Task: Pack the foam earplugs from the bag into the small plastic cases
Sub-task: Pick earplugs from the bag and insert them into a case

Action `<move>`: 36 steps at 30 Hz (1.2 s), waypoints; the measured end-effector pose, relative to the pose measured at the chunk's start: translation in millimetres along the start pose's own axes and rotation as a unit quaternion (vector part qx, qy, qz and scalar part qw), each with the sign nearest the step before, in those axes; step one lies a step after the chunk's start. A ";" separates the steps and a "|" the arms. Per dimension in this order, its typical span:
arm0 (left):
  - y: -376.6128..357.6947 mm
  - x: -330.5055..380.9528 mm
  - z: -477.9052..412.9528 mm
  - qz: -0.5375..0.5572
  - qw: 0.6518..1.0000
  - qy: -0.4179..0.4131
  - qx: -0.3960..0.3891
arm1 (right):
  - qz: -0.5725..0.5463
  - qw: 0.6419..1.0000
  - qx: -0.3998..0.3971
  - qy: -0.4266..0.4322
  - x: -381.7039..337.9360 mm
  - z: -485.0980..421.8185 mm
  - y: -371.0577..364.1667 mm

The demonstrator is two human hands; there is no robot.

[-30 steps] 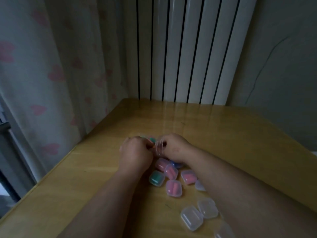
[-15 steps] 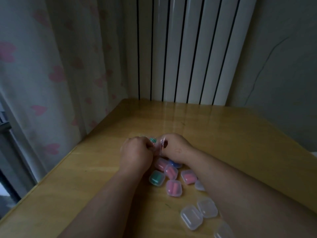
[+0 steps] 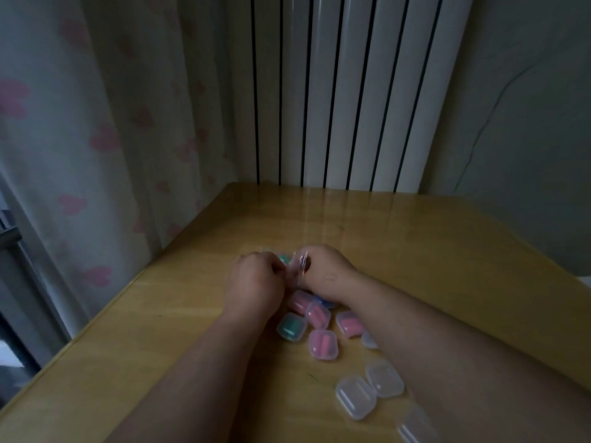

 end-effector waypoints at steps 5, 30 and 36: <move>1.4 -0.2 0.5 -0.006 1.000 0.003 0.000 | -0.045 0.999 -0.015 -0.015 -2.6 4.3 4.7; 24.0 11.3 7.1 -0.044 0.992 -0.049 0.110 | -0.076 0.980 0.182 0.017 10.1 67.2 73.8; 17.8 44.6 28.2 0.358 0.930 -0.035 -0.079 | -0.150 0.970 0.184 0.056 11.3 97.9 80.4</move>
Point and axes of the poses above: each hand's wrist, its own z-axis away from the middle knuckle, its own y-axis out of the back of the hand, x = y × z, the point moved 7 cm from there along -z, towards the middle knuckle, and after that the axes turned 11 degrees about -z, right-handed, at the moved point
